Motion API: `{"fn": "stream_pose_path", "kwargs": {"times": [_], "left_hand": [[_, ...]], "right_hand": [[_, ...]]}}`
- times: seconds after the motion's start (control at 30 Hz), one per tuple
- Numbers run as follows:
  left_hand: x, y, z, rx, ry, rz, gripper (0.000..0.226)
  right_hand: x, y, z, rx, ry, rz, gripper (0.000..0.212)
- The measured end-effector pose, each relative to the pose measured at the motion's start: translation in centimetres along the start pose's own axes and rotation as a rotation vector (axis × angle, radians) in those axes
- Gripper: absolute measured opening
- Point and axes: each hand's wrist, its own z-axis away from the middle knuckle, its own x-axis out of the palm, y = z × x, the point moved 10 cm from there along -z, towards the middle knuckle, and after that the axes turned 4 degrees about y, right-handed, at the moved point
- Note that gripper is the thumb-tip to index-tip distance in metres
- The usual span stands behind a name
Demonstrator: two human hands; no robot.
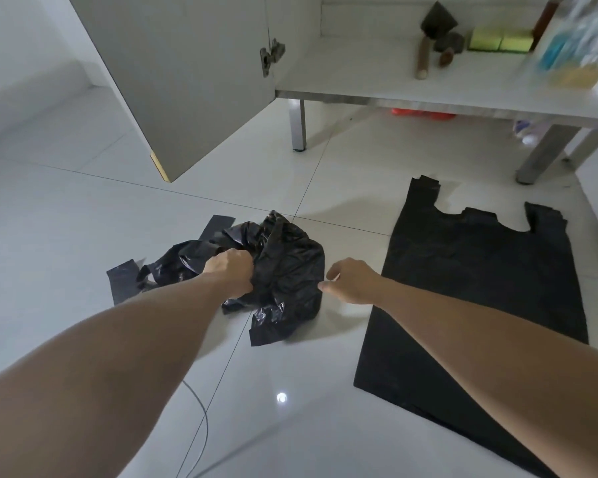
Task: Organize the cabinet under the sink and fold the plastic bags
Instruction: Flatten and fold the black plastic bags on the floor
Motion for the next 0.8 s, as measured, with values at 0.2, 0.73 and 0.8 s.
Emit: {"fn": "stream_pose_path", "kwargs": {"times": [0.2, 0.73, 0.8], "left_hand": [[-1.3, -0.4, -1.4, -0.064, -0.026, 0.526, 0.016], [-11.6, 0.8, -3.1, -0.348, 0.409, 1.031, 0.022], [-11.7, 0.5, -3.3, -0.412, 0.410, 1.081, 0.015]], "right_hand": [[5.7, -1.4, -0.3, -0.035, -0.169, -0.019, 0.076], [-2.6, -1.3, 1.2, 0.075, -0.189, -1.038, 0.023], [-4.1, -0.3, 1.3, 0.113, -0.187, -1.183, 0.056]]}}
